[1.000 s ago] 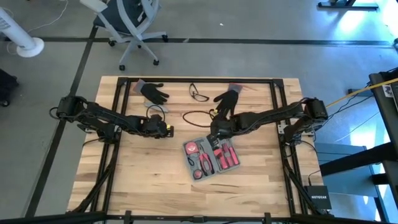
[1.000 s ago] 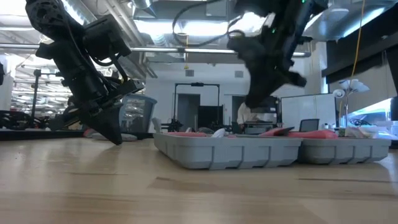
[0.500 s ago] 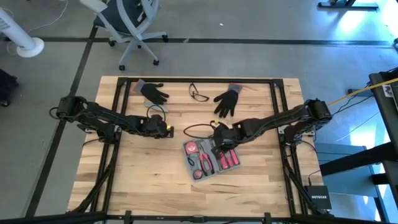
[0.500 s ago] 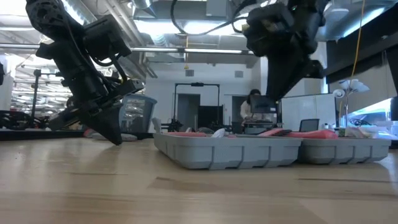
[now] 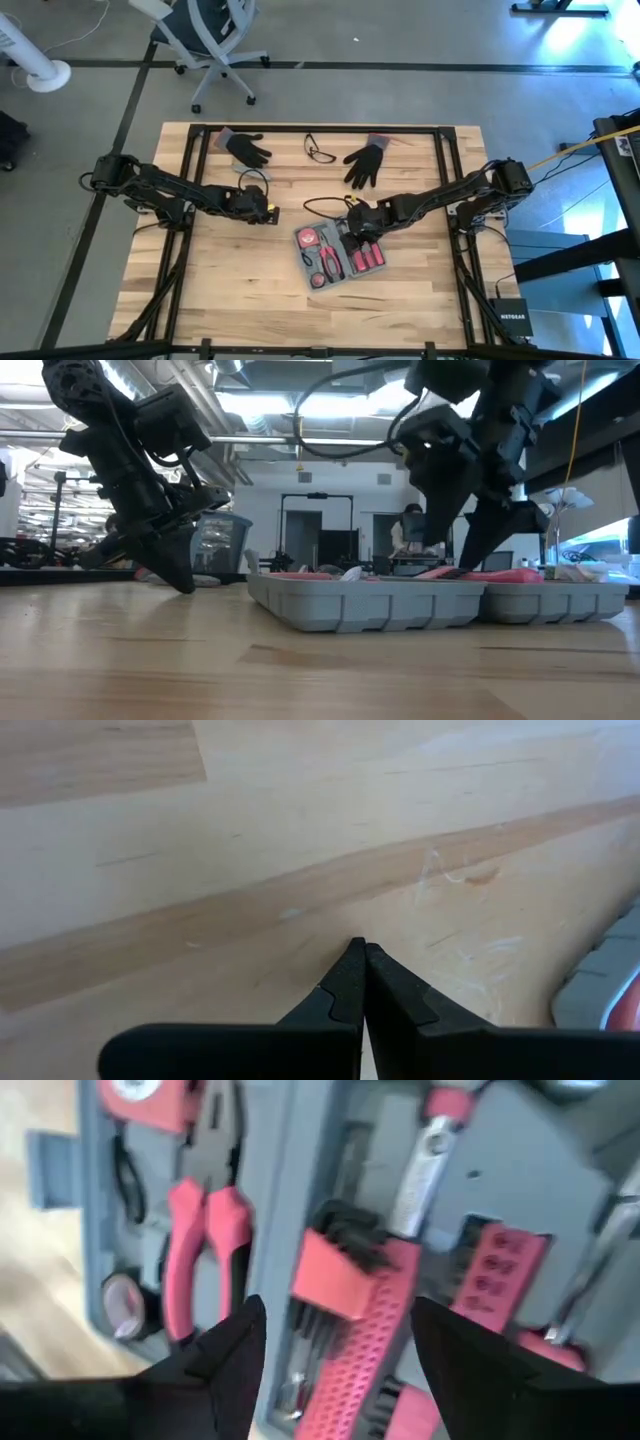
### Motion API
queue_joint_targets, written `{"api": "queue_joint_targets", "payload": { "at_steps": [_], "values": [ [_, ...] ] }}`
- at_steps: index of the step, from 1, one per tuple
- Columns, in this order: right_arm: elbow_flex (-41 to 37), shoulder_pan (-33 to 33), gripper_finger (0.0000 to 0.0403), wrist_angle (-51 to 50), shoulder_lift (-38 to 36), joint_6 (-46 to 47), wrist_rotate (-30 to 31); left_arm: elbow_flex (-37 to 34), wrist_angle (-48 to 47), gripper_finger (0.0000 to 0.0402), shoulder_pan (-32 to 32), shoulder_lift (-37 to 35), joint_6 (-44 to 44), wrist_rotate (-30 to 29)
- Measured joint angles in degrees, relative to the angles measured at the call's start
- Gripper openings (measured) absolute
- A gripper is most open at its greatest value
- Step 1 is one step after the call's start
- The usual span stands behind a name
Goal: Prefit tool cases
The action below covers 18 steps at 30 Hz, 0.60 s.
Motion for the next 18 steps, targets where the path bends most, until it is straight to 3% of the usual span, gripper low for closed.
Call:
{"api": "queue_joint_targets", "payload": {
  "at_steps": [7, 18],
  "values": [
    [-0.1, 0.0, 0.024, 4.1, 0.4, 1.1, 1.8, 0.0, -0.2, 0.0, 0.0, 0.0, -0.3, 0.9],
    [-0.1, 0.0, 0.024, 2.7, 0.7, 2.2, 2.3, 0.0, -0.2, 0.0, 0.2, 0.0, -0.4, 1.2]
  ]
}}
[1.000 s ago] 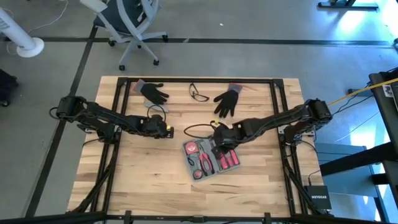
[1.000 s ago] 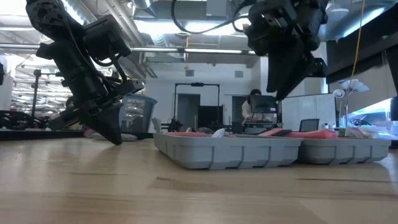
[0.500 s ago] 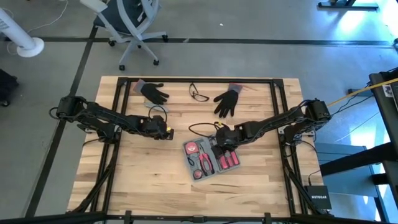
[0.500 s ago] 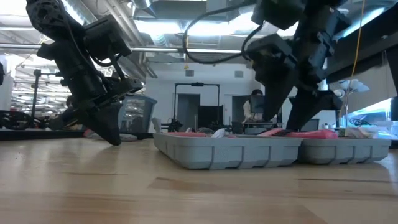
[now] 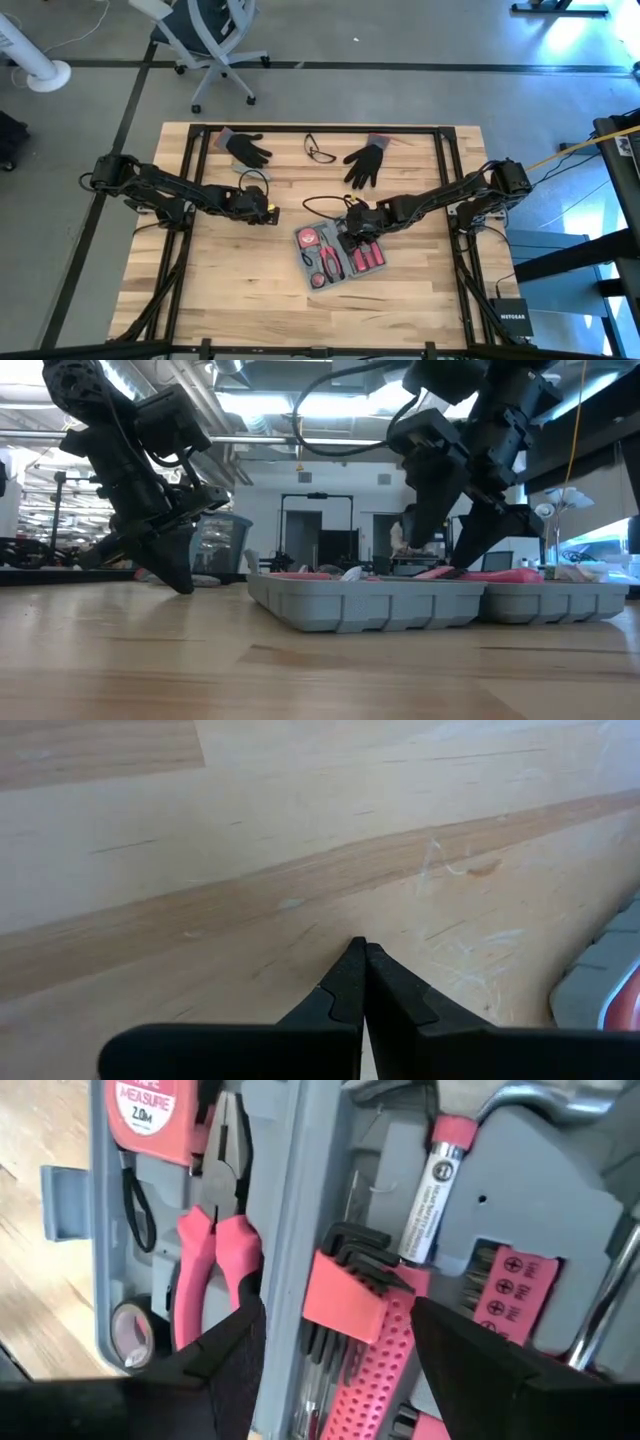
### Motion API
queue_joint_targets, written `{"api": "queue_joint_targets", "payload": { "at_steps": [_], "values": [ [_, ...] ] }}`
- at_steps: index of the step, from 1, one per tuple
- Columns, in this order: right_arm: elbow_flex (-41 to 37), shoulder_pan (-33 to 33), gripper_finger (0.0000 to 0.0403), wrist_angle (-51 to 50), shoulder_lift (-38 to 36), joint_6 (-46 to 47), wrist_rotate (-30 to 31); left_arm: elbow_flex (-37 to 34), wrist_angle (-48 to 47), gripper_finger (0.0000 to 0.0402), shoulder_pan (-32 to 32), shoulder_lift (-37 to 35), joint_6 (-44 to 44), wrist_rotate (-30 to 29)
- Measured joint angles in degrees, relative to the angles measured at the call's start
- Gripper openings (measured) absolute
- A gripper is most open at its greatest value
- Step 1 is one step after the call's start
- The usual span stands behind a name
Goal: Prefit tool cases
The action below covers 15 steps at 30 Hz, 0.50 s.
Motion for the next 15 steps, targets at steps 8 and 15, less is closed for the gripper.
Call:
{"api": "queue_joint_targets", "payload": {
  "at_steps": [8, 15],
  "values": [
    [0.0, 0.0, 0.0223, 1.1, 0.0, 0.6, -2.2, 0.0, -0.1, 0.0, 0.4, 0.0, 1.4, 0.0],
    [0.1, 0.0, 0.0163, 7.9, 3.2, 0.7, -4.5, 0.0, -0.6, 0.0, 1.8, 0.0, 3.2, 0.7]
  ]
}}
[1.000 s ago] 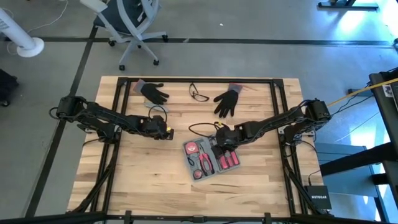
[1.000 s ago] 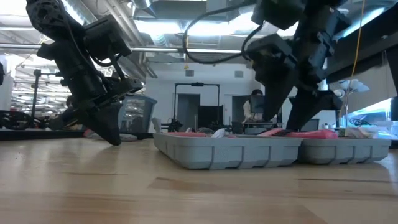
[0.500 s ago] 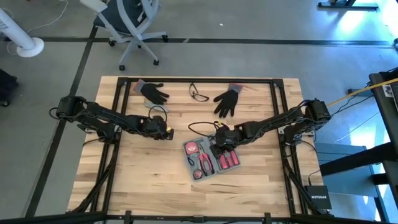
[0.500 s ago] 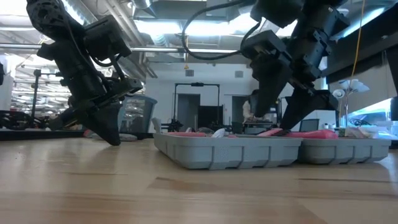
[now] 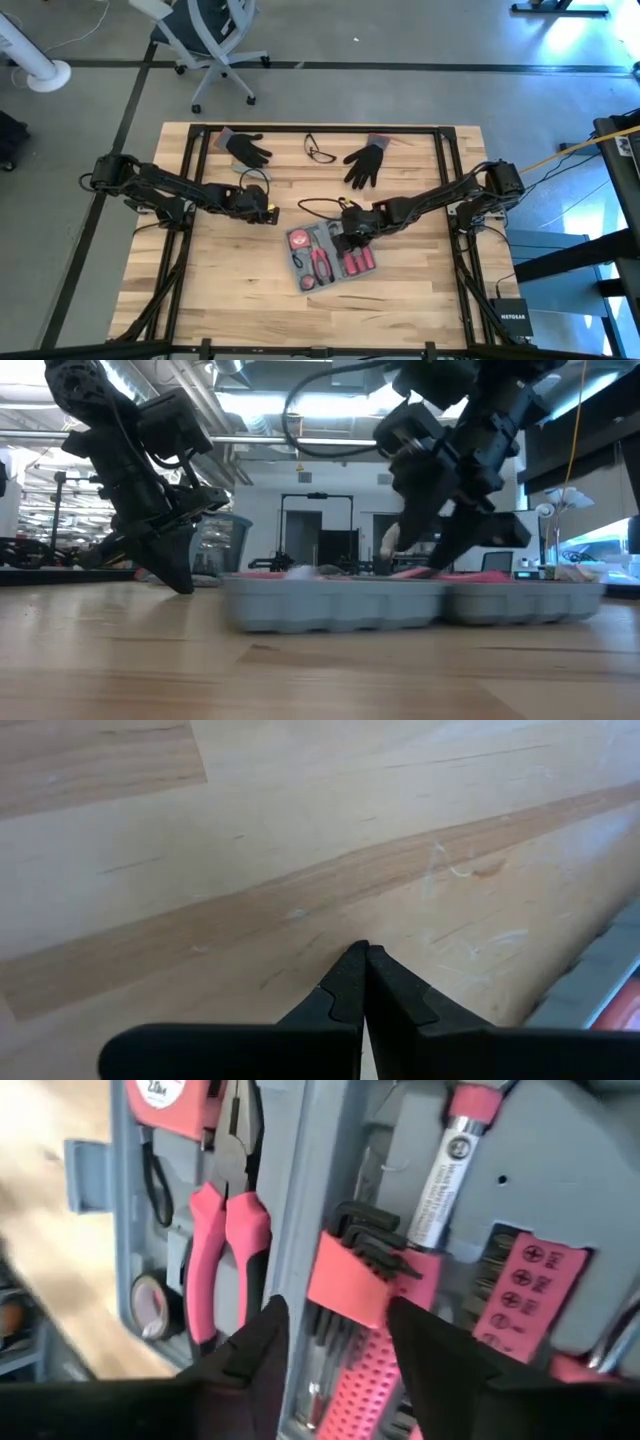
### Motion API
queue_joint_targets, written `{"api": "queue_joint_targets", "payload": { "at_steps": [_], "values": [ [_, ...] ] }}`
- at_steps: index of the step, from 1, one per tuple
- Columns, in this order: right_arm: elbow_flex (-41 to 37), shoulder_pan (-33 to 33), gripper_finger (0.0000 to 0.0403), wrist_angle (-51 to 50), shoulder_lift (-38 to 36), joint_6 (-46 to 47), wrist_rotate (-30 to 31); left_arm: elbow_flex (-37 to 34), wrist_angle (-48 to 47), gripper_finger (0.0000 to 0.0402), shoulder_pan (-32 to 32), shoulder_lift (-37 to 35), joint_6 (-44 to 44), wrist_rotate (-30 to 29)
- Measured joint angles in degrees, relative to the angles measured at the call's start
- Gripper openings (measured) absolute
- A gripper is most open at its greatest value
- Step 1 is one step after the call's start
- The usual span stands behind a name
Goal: Prefit tool cases
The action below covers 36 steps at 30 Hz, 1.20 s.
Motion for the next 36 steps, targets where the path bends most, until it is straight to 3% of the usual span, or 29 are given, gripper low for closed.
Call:
{"api": "queue_joint_targets", "payload": {
  "at_steps": [13, 18, 36],
  "values": [
    [1.9, 0.0, 0.0143, 2.0, 0.1, -0.3, 1.0, 0.0, -0.4, 0.0, 0.5, 0.0, 1.4, 0.7],
    [1.9, 0.0, 0.0143, -2.4, -0.3, -0.1, 5.2, 0.0, -0.4, 0.0, 0.5, 0.0, 1.7, 1.1],
    [3.8, 3.4, 0.0143, -3.3, 2.4, 1.3, 12.1, 0.0, -1.5, 0.0, 0.5, 0.0, 2.2, 4.1]
  ]
}}
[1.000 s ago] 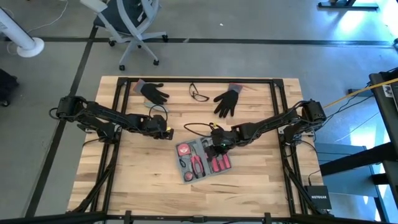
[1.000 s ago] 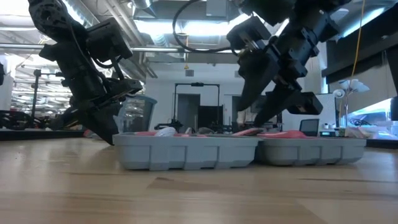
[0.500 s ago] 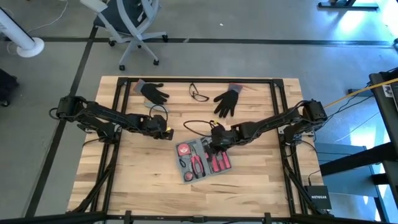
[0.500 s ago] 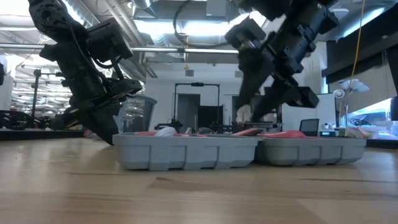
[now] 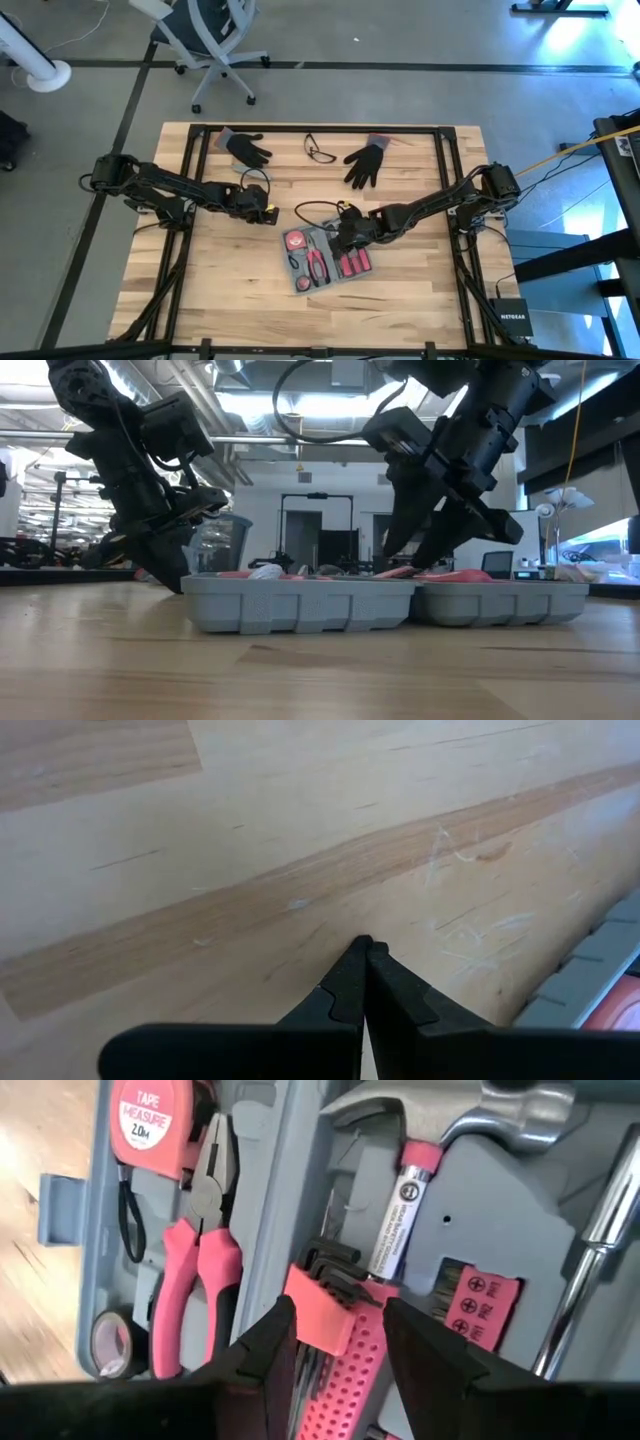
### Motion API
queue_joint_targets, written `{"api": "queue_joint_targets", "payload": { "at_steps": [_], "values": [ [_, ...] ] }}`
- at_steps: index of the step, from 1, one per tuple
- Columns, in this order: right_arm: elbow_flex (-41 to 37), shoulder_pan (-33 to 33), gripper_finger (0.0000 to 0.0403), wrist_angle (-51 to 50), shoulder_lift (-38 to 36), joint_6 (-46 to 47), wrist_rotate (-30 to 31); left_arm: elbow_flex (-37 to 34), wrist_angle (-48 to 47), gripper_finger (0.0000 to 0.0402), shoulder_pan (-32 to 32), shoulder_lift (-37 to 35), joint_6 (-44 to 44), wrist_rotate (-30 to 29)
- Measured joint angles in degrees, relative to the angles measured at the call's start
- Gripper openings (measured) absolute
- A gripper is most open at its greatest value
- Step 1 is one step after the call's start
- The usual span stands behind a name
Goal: Prefit tool cases
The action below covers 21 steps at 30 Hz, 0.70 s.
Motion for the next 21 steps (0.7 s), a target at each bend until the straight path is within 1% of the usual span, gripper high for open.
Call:
{"api": "queue_joint_targets", "payload": {
  "at_steps": [8, 12, 21],
  "values": [
    [0.0, 0.0, 0.0143, 0.9, 1.8, 0.2, -0.3, 0.0, -0.2, 0.0, 0.0, 0.0, -0.1, 0.8],
    [0.0, 0.0, 0.0143, 3.5, 2.0, 0.2, -0.2, 0.0, -0.4, 0.0, -0.1, 0.0, -0.1, 1.8],
    [0.0, 0.1, 0.0143, 3.6, 2.0, 1.6, -0.9, 0.0, -0.5, 0.0, -0.1, 0.0, 1.0, 2.4]
  ]
}}
